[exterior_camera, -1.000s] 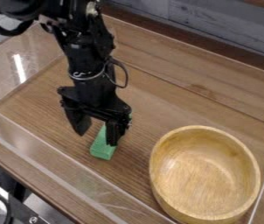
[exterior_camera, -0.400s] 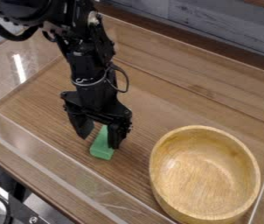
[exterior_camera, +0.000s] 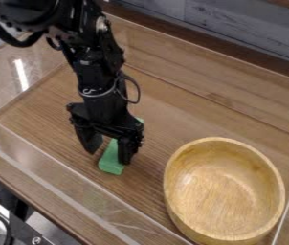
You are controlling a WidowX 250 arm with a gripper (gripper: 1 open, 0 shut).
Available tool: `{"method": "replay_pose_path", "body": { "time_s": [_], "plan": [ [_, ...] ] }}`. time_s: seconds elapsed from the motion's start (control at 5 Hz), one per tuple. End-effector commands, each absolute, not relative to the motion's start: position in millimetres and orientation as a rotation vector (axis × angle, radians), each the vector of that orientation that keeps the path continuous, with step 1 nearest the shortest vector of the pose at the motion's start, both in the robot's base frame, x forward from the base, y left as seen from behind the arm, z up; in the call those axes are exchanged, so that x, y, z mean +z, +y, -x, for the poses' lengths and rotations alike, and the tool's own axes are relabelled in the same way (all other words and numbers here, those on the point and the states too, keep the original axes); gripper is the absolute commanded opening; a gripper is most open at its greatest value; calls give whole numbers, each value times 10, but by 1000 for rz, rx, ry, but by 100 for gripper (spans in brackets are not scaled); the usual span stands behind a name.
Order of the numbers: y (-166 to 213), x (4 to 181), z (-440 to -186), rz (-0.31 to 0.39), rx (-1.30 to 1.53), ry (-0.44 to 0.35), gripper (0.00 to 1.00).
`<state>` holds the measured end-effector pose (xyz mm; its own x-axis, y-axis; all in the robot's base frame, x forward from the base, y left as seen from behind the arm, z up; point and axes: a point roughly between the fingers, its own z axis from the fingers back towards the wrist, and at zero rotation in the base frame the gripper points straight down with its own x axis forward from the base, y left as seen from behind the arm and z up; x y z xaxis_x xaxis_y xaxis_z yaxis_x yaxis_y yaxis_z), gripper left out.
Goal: Put the green block in the brown bowl
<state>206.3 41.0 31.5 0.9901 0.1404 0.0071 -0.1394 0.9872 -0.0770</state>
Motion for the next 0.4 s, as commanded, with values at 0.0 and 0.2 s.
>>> {"method": "replay_pose_path", "body": {
  "time_s": [0.0,0.2],
  "plan": [
    [442,341,-2108,76,151,-40,0],
    [436,344,-2087,79,152,-29,0]
  ]
}}
